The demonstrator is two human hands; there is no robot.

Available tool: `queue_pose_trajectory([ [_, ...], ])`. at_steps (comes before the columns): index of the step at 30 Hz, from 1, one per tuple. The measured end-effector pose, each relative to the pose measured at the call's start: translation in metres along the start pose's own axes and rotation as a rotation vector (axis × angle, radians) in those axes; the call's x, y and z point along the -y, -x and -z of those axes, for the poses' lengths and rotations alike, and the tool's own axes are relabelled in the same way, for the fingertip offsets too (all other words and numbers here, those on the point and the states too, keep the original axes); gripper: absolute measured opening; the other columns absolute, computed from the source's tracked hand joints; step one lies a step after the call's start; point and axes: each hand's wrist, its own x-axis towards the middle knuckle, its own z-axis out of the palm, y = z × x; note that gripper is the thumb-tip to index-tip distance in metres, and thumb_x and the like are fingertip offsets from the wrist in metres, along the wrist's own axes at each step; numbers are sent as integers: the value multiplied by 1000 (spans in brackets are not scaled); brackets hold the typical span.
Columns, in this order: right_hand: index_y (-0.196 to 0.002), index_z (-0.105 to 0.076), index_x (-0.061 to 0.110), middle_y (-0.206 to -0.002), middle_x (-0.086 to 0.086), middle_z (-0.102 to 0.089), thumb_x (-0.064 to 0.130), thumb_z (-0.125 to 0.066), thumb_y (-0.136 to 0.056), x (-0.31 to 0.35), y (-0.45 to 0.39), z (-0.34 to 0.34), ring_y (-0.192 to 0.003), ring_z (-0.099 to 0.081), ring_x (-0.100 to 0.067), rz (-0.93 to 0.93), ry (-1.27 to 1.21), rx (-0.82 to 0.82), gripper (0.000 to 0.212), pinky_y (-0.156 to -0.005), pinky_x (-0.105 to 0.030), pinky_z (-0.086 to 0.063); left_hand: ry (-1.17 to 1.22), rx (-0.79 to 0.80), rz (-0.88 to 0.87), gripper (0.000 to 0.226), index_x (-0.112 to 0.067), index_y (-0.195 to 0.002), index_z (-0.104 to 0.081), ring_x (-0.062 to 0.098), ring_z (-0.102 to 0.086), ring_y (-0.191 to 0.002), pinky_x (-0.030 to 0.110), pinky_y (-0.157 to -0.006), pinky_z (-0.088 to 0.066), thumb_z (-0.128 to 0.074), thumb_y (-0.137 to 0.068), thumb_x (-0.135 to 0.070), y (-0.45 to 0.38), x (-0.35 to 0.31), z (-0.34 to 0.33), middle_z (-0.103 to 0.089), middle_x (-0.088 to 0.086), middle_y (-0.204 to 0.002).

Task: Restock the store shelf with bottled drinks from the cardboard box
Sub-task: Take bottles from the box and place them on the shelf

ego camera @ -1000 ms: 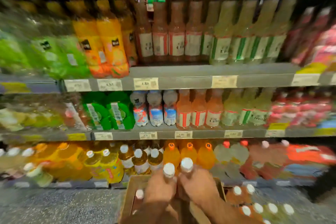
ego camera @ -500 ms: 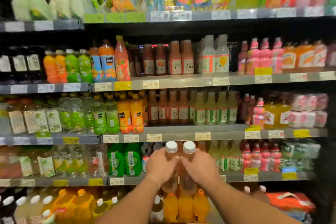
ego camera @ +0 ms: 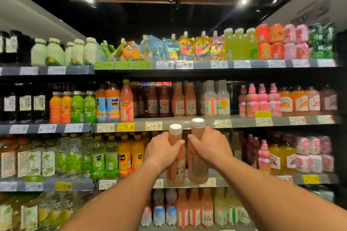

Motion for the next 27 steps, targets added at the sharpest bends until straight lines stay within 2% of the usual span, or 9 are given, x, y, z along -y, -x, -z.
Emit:
queue_pose_trajectory([
  [4,-109,-51,17,-99,-1,-60,50,-61,-88,17,-65,40,-90,-60,-23,41,-118,-99,40,-75,-36,-51,130,-108,-54,23,-34,-94,-54,9,-53,-89,27,-79,-43,-68,-85,-50,-59,-36,25,-57,-14,-93],
  [8,-120,-49,17,-112,-7,-60,29,-66,-88,20,-124,55,-104,-58,-29,41,-243,-154,38,-86,-42,-48,281,-232,-68,22,-30,-98,-61,14,-59,-96,31,-90,-48,-75,-83,-39,-124,-51,33,-65,-8,-99],
  [11,-123,-48,18,-116,-7,-58,18,-64,-88,15,-164,46,-101,-54,-24,49,-259,-145,38,-84,-37,-43,322,-242,-75,25,-29,-104,-64,15,-60,-99,30,-90,-47,-76,-83,-37,-172,-55,26,-68,-7,-104],
  [15,-119,-50,19,-114,-6,-62,28,-64,-89,8,-212,15,-102,-58,-27,40,-200,-112,35,-86,-39,-48,269,-225,-79,28,-28,-107,-68,13,-59,-99,25,-85,-42,-75,-83,-39,-222,-51,7,-68,-8,-104],
  [18,-118,-51,16,-114,-10,-63,31,-61,-90,8,-243,-5,-104,-59,-32,47,-151,-88,34,-86,-41,-48,219,-182,-50,22,-30,-99,-68,12,-60,-94,27,-82,-44,-73,-83,-44,-252,-43,-7,-68,-10,-100],
  [21,-118,-53,14,-115,-9,-64,47,-62,-89,8,-274,-23,-106,-60,-33,21,-120,-76,45,-85,-40,-49,189,-133,-14,26,-27,-101,-70,10,-60,-88,23,-72,-44,-71,-85,-48,-275,-33,-21,-68,-10,-95],
  [24,-115,-58,15,-115,-9,-66,57,-61,-87,4,-299,-41,-104,-62,-32,-49,-85,-63,51,-77,-36,-46,159,-102,20,32,-27,-100,-71,13,-64,-89,30,-75,-51,-71,-82,-53,-296,-25,-34,-70,-9,-97],
  [26,-114,-59,13,-113,-10,-66,58,-61,-87,1,-309,-50,-103,-62,-32,-97,-76,-75,52,-74,-34,-43,132,-88,42,34,-25,-92,-69,15,-65,-86,33,-75,-54,-72,-79,-57,-309,-23,-39,-71,-6,-95],
  [27,-114,-59,12,-113,-10,-66,57,-61,-88,0,-313,-54,-103,-62,-32,-115,-72,-83,51,-74,-35,-44,122,-76,54,33,-25,-84,-65,14,-63,-80,31,-69,-51,-72,-79,-57,-315,-24,-40,-69,-5,-90],
])
